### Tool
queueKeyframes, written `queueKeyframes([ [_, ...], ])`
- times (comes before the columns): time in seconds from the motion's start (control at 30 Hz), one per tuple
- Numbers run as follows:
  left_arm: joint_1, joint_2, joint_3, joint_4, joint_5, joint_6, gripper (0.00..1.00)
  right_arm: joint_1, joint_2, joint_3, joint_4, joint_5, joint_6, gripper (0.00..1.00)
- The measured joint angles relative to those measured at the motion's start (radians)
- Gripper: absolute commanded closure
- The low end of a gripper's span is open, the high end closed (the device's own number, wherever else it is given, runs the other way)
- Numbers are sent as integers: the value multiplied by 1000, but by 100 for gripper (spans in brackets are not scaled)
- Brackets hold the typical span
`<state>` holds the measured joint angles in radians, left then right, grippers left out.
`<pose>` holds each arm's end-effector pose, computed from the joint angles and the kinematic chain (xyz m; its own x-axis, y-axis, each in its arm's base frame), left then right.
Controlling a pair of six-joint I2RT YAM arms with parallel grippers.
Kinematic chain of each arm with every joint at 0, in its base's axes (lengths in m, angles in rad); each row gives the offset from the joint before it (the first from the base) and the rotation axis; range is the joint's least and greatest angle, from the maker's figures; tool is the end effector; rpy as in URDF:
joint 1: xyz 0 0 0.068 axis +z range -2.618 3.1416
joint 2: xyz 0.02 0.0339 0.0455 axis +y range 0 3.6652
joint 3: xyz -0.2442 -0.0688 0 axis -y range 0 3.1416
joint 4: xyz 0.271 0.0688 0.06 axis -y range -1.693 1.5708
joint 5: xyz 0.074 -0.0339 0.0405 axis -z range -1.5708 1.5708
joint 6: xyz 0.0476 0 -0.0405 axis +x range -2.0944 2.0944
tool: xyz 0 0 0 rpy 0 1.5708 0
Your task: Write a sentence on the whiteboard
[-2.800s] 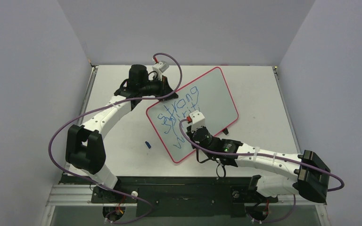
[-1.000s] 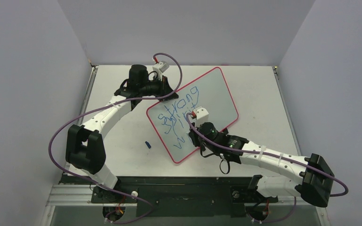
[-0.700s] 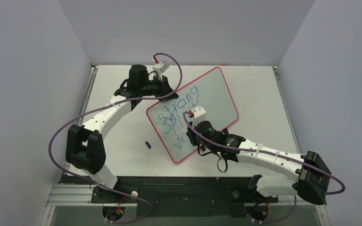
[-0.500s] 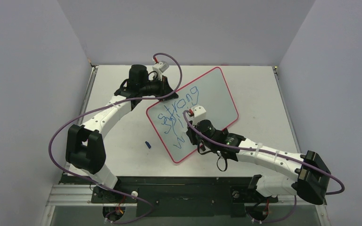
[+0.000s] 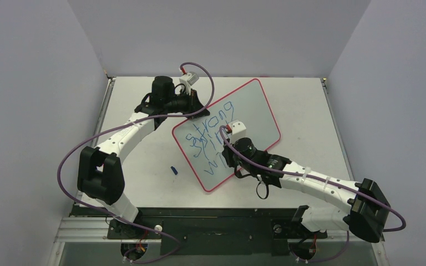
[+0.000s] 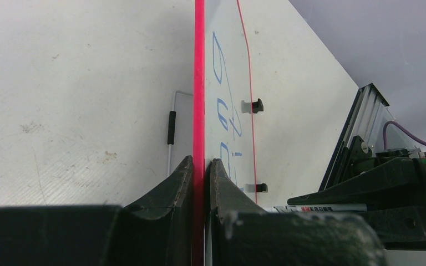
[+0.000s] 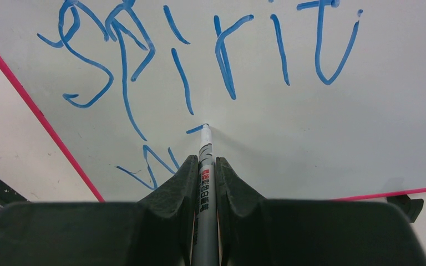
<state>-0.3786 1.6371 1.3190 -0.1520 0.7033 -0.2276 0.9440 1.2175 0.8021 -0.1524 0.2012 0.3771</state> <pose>0.3702 -0.1804 0.2794 -0.5945 0.0513 -0.8024 0.7016 0.5206 -0.4866 0.1892 0.2450 0.2233 -0.5491 -0.1431 -0.8234 -0.5298 0.8216 0.2105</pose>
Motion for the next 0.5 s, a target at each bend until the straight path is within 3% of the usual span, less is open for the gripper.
queueKeyframes([
  [0.5,-2,0,0,1,2,0,100,-16,-116,-2,-43,-5,5,100],
])
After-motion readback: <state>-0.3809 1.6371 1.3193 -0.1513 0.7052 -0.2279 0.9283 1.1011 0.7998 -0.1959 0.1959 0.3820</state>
